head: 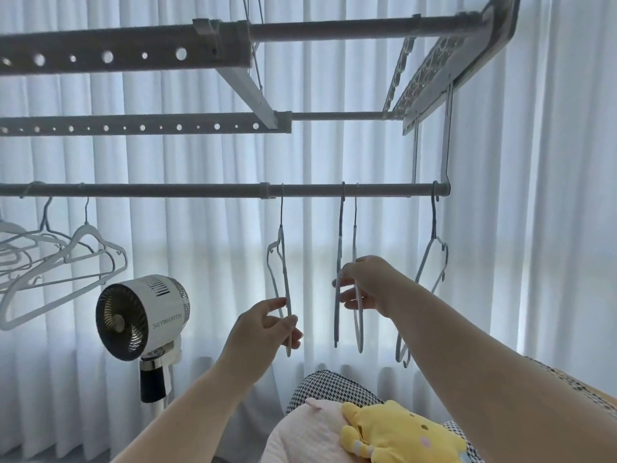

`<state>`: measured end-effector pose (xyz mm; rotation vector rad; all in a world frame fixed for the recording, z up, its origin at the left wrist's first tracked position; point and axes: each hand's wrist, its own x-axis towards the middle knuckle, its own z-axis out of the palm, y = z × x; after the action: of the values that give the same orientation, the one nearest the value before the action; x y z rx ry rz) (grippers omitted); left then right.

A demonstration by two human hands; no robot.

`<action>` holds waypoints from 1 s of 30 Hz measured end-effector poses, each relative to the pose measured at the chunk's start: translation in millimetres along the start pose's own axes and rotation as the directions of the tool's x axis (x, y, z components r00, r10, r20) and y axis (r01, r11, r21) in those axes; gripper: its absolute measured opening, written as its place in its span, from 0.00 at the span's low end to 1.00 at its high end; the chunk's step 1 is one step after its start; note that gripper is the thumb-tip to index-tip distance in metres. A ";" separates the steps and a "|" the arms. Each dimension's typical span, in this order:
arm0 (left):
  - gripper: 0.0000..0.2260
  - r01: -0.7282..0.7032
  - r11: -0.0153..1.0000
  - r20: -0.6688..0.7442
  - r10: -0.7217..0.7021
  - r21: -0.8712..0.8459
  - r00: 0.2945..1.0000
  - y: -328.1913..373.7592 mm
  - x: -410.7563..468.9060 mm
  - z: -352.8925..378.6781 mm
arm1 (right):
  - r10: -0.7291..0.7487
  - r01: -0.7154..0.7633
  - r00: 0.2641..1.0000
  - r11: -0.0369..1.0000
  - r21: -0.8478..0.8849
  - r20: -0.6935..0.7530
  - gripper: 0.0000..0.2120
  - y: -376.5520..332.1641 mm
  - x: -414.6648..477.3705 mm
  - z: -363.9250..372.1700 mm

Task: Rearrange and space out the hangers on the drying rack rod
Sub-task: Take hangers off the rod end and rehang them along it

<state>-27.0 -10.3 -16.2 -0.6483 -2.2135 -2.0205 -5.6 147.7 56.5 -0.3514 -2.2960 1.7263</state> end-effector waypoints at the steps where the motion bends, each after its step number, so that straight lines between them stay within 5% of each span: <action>1: 0.15 0.006 1.000 -0.002 -0.006 -0.002 1.000 -2.8 1.8 -2.1 | -0.001 0.001 1.000 1.000 0.010 0.011 0.11 1.5 1.8 0.1; 5: 0.14 0.002 1.000 -0.011 -0.002 -0.030 1.000 -7.7 6.5 -7.7 | -0.026 0.029 0.998 0.998 0.057 -0.053 0.03 3.0 8.0 1.7; 16: 0.11 0.002 1.000 -0.072 -0.002 0.010 0.997 -21.7 14.5 -30.5 | -0.029 0.029 0.957 1.000 -0.004 -0.289 0.13 -2.0 33.3 -12.6; 22: 0.09 0.014 1.000 -0.100 -0.011 0.028 0.995 -23.3 13.3 -39.8 | 0.012 -0.021 0.957 0.999 -0.029 -0.291 0.05 -13.0 35.7 -29.2; 30: 0.05 -0.055 0.995 -0.170 0.068 0.077 0.983 -18.6 6.5 -47.7 | 0.074 -0.102 0.980 0.983 -0.151 -0.182 0.16 7.4 21.4 -37.1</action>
<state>-50.1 -55.5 -25.2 -0.5066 -2.1292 -1.8798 -12.9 190.4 60.4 -0.6202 -2.3256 1.4854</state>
